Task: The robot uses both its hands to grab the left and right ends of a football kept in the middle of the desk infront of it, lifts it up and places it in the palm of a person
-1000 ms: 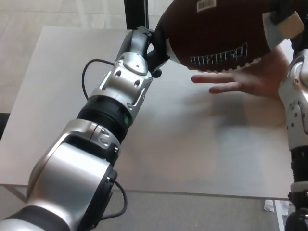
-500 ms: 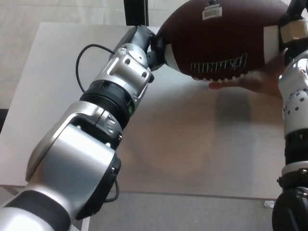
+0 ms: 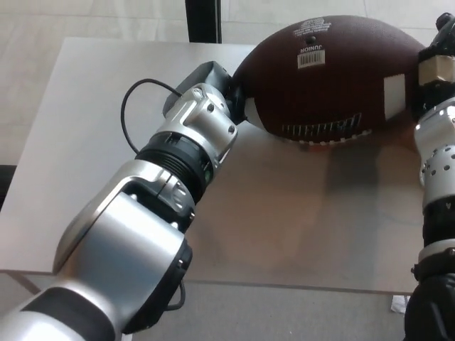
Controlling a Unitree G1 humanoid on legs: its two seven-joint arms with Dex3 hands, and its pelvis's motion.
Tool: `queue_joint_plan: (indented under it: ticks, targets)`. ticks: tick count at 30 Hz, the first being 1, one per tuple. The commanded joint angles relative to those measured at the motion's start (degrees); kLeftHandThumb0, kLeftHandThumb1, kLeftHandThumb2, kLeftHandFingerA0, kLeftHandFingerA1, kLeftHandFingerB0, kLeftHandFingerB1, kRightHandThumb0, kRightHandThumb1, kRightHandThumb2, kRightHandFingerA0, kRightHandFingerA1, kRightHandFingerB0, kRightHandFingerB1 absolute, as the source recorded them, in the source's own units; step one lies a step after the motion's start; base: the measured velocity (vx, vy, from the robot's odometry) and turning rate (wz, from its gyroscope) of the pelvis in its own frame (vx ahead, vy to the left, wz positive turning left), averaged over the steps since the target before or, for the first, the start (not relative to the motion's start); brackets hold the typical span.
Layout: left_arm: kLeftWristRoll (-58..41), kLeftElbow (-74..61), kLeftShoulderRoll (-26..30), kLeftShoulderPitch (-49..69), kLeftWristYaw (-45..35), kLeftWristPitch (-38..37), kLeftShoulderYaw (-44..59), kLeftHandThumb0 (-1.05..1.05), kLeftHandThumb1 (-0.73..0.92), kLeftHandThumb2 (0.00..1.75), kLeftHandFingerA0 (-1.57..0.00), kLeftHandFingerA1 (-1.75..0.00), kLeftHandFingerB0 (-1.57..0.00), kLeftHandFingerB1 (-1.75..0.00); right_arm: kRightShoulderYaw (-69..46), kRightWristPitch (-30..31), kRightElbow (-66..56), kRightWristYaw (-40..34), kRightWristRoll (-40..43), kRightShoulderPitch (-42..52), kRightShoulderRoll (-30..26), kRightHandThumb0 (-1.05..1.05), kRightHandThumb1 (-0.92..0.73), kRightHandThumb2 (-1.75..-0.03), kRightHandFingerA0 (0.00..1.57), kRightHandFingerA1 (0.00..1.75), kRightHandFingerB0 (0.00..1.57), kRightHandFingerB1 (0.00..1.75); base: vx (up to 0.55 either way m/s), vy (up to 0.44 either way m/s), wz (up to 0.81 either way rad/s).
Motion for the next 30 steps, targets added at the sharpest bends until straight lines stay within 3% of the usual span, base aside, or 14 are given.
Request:
queue_joint_plan:
  ticks: [1,5,6,8,11,15,17,19,20,23,24,25,28,30]
  targets:
    - [1.3,-1.2,-4.4,0.9,-2.4,-2.0,-0.4,-0.36,0.80,0.68,-0.78,-1.21,-0.46,-0.55,2.4,4.0,2.8,0.5,0.5,2.1,0.5,-0.61,-0.82,-0.65,0.75,0.69,0.51,0.43,0.00,0.000,0.00]
    - [2.3,-1.6,-3.7,1.6,-4.1,-2.8,-1.2,-0.40,0.77,0.67,-0.70,-1.04,-0.49,-0.57,2.2,3.9,1.0,0.6,1.8,3.8,0.4,-0.65,-0.64,-1.01,0.60,0.74,0.39,0.54,0.00,0.000,0.00]
    - [0.3,-2.8,-2.7,1.4,-5.2,-1.6,1.2,-0.46,0.74,0.64,-0.10,-0.64,-0.06,-0.32,3.4,3.4,0.0,1.8,0.8,4.3,-0.3,-0.80,-0.83,-0.65,0.49,0.61,0.33,0.31,0.00,0.000,0.00]
    - [-4.6,-6.0,-0.4,1.8,-7.6,0.7,6.9,-0.48,0.70,0.66,0.00,-0.49,-0.04,-0.20,5.4,3.3,-1.8,4.2,-0.6,5.0,-2.2,-0.84,-0.85,-0.66,0.29,0.51,0.24,0.28,0.00,0.000,0.00]
    - [-7.4,-9.8,4.8,4.6,-10.5,-1.5,13.2,-0.46,0.68,0.62,-0.24,-0.57,0.00,-0.16,9.0,7.0,-5.8,9.1,-1.3,5.7,-7.7,-1.03,-0.78,-1.18,0.00,0.02,0.05,0.11,0.00,0.000,0.00]
    - [-6.4,-16.0,9.9,7.9,-11.5,-2.4,15.3,-0.57,0.79,0.63,-0.22,-0.52,0.00,-0.14,11.5,10.9,-10.4,10.1,-1.6,6.4,-12.3,-1.01,-0.76,-1.19,0.04,0.09,0.04,0.08,0.00,0.000,0.00]
    - [-9.3,-22.1,14.8,10.9,-12.8,-5.3,20.3,-0.54,0.77,0.63,-0.07,-0.47,0.00,-0.09,15.2,16.2,-13.2,11.8,-4.6,5.7,-18.0,-1.05,-0.76,-1.26,0.69,1.32,0.00,0.04,0.00,0.000,0.00]
    - [-9.7,-23.8,14.8,11.8,-12.9,-5.4,21.2,-0.54,0.77,0.63,-0.07,-0.47,0.00,-0.09,16.1,16.8,-13.9,11.8,-4.7,6.1,-19.1,-1.05,-0.76,-1.26,0.69,1.32,0.00,0.04,0.00,0.000,0.00]
    - [-10.6,-26.7,16.9,12.7,-13.5,-4.2,23.0,-0.65,0.63,0.91,-0.02,-0.37,0.00,-0.04,16.1,16.4,-15.2,11.9,-4.6,6.3,-20.3,-1.05,-0.92,-0.71,0.68,1.36,0.00,0.00,0.00,0.000,0.00]
    - [-11.8,-33.6,20.7,16.0,-15.8,-4.5,25.6,-0.78,0.54,0.94,0.00,-0.39,0.00,-0.15,16.1,15.9,-16.2,13.8,-4.2,6.4,-23.4,-1.05,-0.67,-1.20,0.59,1.23,0.00,0.04,0.00,0.000,0.00]
    - [-15.2,-40.2,22.3,18.8,-17.0,-0.9,29.9,-0.88,0.61,0.92,0.00,-0.24,0.00,-0.03,15.8,15.0,-18.3,16.9,-3.5,7.9,-25.9,-1.04,-0.74,-1.14,0.00,0.24,0.00,0.00,0.00,0.000,0.00]
    - [-17.9,-44.7,23.6,20.8,-17.6,1.9,33.7,-0.89,0.77,1.04,-0.23,-0.69,0.00,-0.10,15.5,13.5,-20.4,19.1,-3.2,9.5,-27.7,-1.04,-0.73,-1.14,0.00,0.16,0.00,0.00,0.00,0.000,0.00]
    - [-25.0,-55.0,25.0,27.3,-20.1,4.4,42.6,-0.72,0.76,0.91,0.00,-0.35,0.00,0.00,13.3,14.5,-26.0,21.5,-1.5,12.9,-31.7,-1.05,-0.74,-1.13,0.24,0.85,0.00,0.00,0.00,0.000,0.00]
    - [-26.5,-62.8,25.0,31.7,-18.5,7.6,47.0,-1.04,0.76,1.04,0.00,-0.21,0.00,-0.02,9.9,13.7,-30.1,24.4,1.1,16.9,-34.4,-1.02,-0.92,-0.76,0.00,0.00,0.00,0.00,0.00,0.000,0.00]
